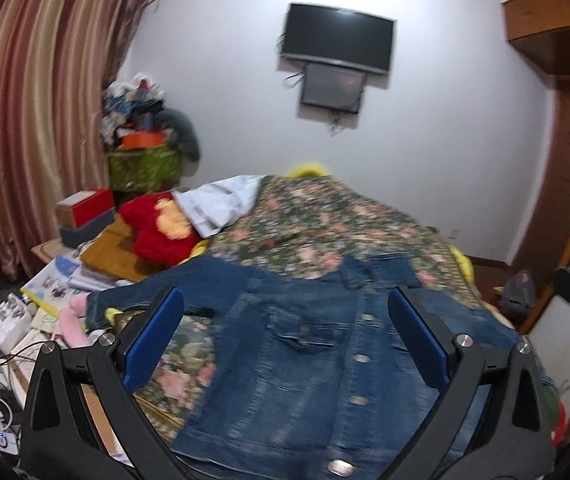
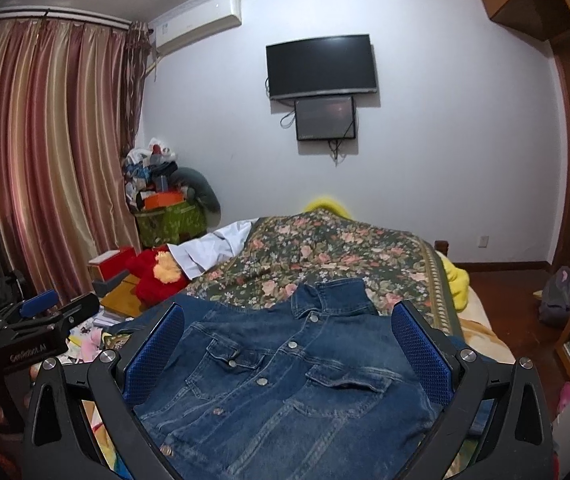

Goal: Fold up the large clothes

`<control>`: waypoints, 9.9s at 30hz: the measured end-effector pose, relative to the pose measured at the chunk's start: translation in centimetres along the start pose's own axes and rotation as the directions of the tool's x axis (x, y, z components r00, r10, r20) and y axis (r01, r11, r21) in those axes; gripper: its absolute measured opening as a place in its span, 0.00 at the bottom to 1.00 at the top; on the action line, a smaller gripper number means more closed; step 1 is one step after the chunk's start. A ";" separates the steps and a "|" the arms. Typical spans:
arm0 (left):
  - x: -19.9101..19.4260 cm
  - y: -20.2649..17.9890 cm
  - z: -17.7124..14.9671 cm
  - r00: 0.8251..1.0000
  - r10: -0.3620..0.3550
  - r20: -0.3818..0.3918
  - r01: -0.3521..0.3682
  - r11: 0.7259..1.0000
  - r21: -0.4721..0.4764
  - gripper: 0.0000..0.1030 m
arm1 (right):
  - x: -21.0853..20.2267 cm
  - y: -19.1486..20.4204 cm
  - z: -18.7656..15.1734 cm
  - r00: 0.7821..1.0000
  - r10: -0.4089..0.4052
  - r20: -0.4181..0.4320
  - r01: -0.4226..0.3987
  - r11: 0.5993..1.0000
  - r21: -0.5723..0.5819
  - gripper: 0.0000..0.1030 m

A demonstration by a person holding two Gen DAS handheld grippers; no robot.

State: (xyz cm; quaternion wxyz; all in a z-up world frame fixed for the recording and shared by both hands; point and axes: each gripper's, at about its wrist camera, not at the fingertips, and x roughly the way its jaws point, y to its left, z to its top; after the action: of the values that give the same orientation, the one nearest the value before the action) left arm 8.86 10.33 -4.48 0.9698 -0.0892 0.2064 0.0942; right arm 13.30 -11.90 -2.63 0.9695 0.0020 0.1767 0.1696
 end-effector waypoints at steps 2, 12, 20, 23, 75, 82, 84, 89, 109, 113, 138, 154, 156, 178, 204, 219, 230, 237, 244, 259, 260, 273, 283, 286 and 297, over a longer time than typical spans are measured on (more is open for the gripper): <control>2.2 2.0 0.6 0.999 0.041 -0.031 -0.041 0.999 -0.011 1.00 | 2.2 0.0 0.7 1.000 0.011 -0.028 -0.011 1.000 0.003 1.00; 14.5 13.4 1.1 0.952 0.080 -0.294 -0.136 0.975 -0.173 1.00 | 14.2 -0.1 2.2 0.985 -0.012 -0.174 0.005 0.999 -0.039 1.00; 23.0 20.1 -2.8 0.856 0.005 -0.516 -0.215 0.912 -0.348 1.00 | 25.2 -1.4 -1.1 0.915 -0.060 -0.398 0.034 0.997 -0.071 1.00; 25.0 22.0 -4.3 0.828 -0.057 -0.557 -0.229 0.874 -0.429 0.98 | 28.5 -1.7 -3.3 0.880 -0.088 -0.467 0.036 0.992 -0.119 1.00; 31.6 -3.9 -8.1 0.684 -0.124 -0.719 0.141 0.989 -0.036 0.16 | 21.0 -13.7 -5.2 0.786 0.110 -0.609 -0.029 0.990 0.141 1.00; 26.4 2.6 -4.9 0.759 -0.214 -0.614 0.099 0.971 -0.217 0.63 | 21.4 -14.5 -5.7 0.783 0.121 -0.611 -0.013 0.984 0.179 1.00; 25.7 5.0 -3.9 0.787 -0.208 -0.581 0.061 0.963 -0.262 0.64 | 21.9 -14.4 -5.8 0.778 0.133 -0.614 -0.013 0.980 0.197 1.00; 26.9 12.5 -3.3 0.825 -0.130 -0.550 -0.115 0.915 -0.388 0.65 | 22.8 -13.4 -5.9 0.770 0.151 -0.619 -0.024 0.978 0.208 1.00; 30.0 8.3 2.8 0.921 0.070 -0.383 -0.119 0.987 -0.107 0.06 | 23.4 -14.2 -5.6 0.775 0.086 -0.627 0.020 0.987 0.160 1.00; 27.5 2.1 7.0 0.957 -0.024 -0.290 0.014 0.999 -0.035 0.05 | 22.4 -15.6 -5.2 0.794 0.106 -0.599 0.020 0.980 0.199 1.00; 25.9 -30.4 -4.3 0.639 -0.359 -0.680 0.611 0.774 0.166 0.05 | 13.9 -24.3 -5.1 0.852 0.041 -0.522 0.125 0.952 0.278 1.00; 25.0 -18.8 -1.6 0.813 -0.189 -0.550 0.414 0.852 0.320 0.65 | 7.1 -31.4 -8.3 0.846 -0.129 -0.518 0.377 0.831 0.410 1.00; 25.3 -18.0 -2.8 0.800 -0.186 -0.571 0.417 0.857 0.304 0.65 | 5.3 -33.1 -9.9 0.827 -0.160 -0.538 0.440 0.781 0.444 1.00; 26.2 -21.0 -9.8 0.721 -0.144 -0.678 0.485 0.804 0.345 0.65 | -1.1 -40.7 -23.4 0.785 -0.094 -0.612 0.593 0.395 0.701 0.98; 23.5 -15.3 -3.0 0.810 -0.235 -0.538 0.407 0.885 0.225 0.65 | 4.8 -31.6 1.3 0.961 -0.233 -0.151 0.277 0.803 0.528 0.11; 20.0 -5.5 0.1 0.874 -0.237 -0.424 0.320 0.938 0.136 0.65 | 24.2 -9.1 5.1 0.948 0.113 -0.299 -0.010 0.946 0.323 0.10; 21.7 0.2 -2.2 0.860 -0.177 -0.479 0.226 0.973 0.047 0.65 | 31.2 -2.8 -7.6 0.735 0.181 -0.653 -0.049 0.975 0.215 0.11; 22.8 0.1 -3.1 0.837 -0.192 -0.513 0.217 0.976 -0.012 0.65 | 31.5 -1.7 -11.9 0.561 0.159 -0.812 -0.133 0.986 0.101 0.11; 22.5 -2.3 -2.4 0.837 -0.185 -0.516 0.238 0.971 0.038 0.65 | 27.9 -2.9 -9.9 0.566 0.230 -0.792 -0.181 0.972 0.153 0.11; 25.3 -15.7 -3.1 0.780 -0.197 -0.594 0.397 0.890 0.226 0.74 | 19.0 -16.2 -5.3 0.783 -0.021 -0.621 0.047 0.999 0.026 0.11; 26.0 -16.4 -3.6 0.772 -0.184 -0.608 0.400 0.885 0.240 0.74 | 19.0 -17.0 -5.6 0.779 -0.032 -0.627 0.064 0.998 0.029 0.11; 31.2 -20.4 -5.5 0.852 0.025 -0.524 0.278 0.825 0.492 0.29 | 20.9 -17.9 -13.2 0.699 -0.180 -0.692 0.104 0.983 -0.150 0.11; 28.9 -17.5 2.8 0.940 -0.103 -0.327 0.234 0.890 0.392 0.12 | 21.0 -18.5 -12.8 0.692 -0.153 -0.706 0.118 0.988 -0.098 0.11; 28.6 -14.9 4.2 0.940 -0.122 -0.318 0.236 0.906 0.350 0.12 | 20.9 -18.3 -11.7 0.694 -0.147 -0.705 0.127 0.989 -0.081 0.11; 34.7 -0.4 -3.9 0.755 -0.157 -0.637 0.165 0.985 -0.047 0.29 | 22.0 -15.8 -10.9 0.679 -0.135 -0.721 0.134 0.989 -0.059 0.11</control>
State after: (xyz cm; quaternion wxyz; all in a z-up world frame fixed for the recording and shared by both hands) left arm 38.59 14.22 -22.43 0.8469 -0.1274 0.5156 -0.0264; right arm 34.09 -20.19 -21.36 0.8313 -0.0787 0.5436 0.0853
